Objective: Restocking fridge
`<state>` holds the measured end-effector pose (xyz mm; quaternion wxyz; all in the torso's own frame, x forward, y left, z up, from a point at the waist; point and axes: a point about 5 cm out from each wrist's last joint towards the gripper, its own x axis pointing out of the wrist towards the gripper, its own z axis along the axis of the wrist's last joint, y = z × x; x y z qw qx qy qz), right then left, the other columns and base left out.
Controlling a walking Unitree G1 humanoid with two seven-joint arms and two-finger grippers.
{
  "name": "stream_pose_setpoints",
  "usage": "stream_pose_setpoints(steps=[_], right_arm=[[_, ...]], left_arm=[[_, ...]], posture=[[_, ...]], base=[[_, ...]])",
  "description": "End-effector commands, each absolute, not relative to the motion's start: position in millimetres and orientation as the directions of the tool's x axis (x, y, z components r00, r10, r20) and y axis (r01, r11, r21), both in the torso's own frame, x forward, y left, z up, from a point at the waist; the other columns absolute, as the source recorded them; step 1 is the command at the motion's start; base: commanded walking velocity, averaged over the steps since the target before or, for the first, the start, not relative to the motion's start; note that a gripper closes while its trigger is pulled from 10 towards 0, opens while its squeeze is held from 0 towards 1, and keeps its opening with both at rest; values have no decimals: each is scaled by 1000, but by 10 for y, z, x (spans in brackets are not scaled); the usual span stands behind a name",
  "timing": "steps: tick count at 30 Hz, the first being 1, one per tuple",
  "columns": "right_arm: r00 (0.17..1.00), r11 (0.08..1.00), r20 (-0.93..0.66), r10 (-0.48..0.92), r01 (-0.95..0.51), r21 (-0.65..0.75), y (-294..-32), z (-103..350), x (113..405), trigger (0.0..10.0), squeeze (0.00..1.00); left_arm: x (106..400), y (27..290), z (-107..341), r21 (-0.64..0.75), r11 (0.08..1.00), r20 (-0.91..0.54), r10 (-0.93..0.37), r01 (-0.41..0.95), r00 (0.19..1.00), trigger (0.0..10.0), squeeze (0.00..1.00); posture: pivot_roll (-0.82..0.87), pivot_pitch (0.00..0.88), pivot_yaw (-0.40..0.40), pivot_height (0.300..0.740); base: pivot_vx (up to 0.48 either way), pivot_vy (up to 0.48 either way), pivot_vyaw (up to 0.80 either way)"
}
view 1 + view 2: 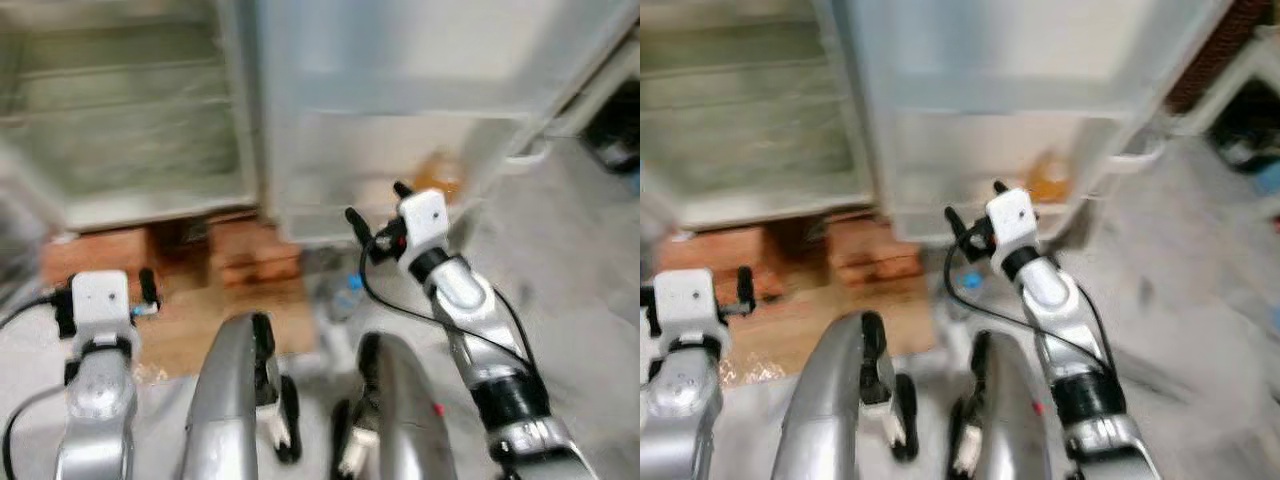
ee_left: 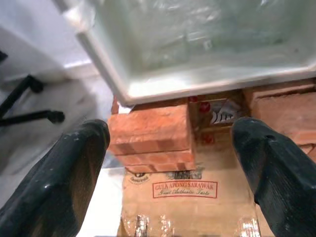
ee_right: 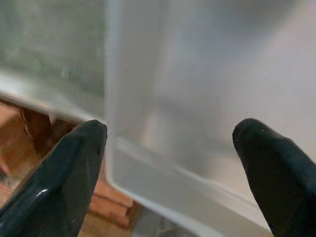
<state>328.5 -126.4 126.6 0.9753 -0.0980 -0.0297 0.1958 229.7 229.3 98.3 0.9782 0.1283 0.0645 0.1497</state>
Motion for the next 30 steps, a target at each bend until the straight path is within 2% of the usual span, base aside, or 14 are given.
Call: stream_pose_setpoints(steps=[1,9,16,30], right_arm=[[931,910,3,365,-356,-213,-1295,1211,3282,10000,0],[965,940,25,262,-250,-232,-1375,1206,3342,10000,0],[970,942,37,241,-225,-250,-1388,1209,3360,10000,0],[977,949,67,200,-177,-260,-1361,1236,3431,10000,0]], left_arm=[[2235,2304,905,276,922,-132,315,-271,940,10000,0],[2232,2253,946,276,941,-121,237,-196,964,10000,0],[2241,2241,956,264,944,-111,236,-200,965,10000,0],[2198,2213,901,245,949,-141,237,-198,961,10000,0]], posture=[[139,247,-70,511],[145,244,-70,511],[143,236,-75,511],[140,251,-80,511]], base=[[0,0,0],[0,0,0],[0,-361,0],[0,0,0]])
